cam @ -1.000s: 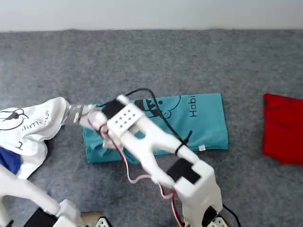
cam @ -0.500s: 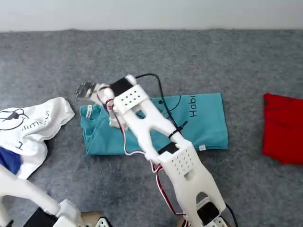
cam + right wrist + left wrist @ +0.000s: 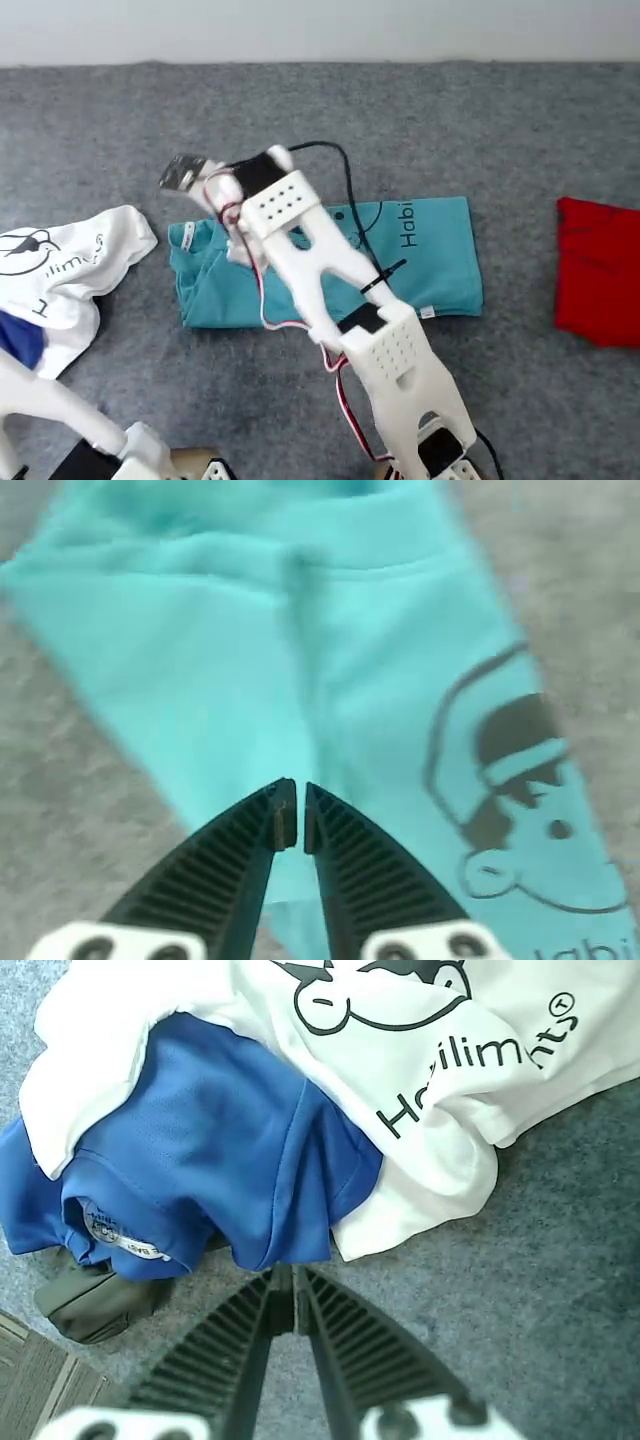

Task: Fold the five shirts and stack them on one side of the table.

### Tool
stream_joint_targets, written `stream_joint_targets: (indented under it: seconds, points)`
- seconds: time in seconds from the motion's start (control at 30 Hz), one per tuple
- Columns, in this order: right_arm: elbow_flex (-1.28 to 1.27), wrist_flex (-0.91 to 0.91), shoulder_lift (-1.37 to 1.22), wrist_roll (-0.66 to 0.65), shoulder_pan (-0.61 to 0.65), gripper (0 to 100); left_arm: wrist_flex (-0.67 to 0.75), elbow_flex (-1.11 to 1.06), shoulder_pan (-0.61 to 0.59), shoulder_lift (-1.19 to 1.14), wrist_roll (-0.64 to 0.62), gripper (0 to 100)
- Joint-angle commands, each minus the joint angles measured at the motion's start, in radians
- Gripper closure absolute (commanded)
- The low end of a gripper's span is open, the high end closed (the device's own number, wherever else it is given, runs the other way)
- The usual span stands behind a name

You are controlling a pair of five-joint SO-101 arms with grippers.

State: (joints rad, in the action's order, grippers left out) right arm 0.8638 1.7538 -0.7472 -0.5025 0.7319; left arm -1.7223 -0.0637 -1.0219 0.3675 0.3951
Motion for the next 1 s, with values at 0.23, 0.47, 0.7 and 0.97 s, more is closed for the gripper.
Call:
stream_joint_targets:
  seconds: [0.23,0.47,0.7,0.97]
  points:
    - [-0.058,-0.234,0.013,0.006,0.091,98.9,0.009,-0.016,0.002,0.032,0.002,99]
    - [-0.028,-0.278,-0.070,0.009,0.074,98.9,0.012,-0.094,-0.005,0.037,0.003,99]
    - [0.153,0.042,-0.021,0.012,0.042,98.7,0.014,-0.093,0.002,0.037,0.003,99]
    - [-0.052,0.047,0.171,0.140,-0.174,98.6,0.048,-0.094,0.002,0.037,0.006,99]
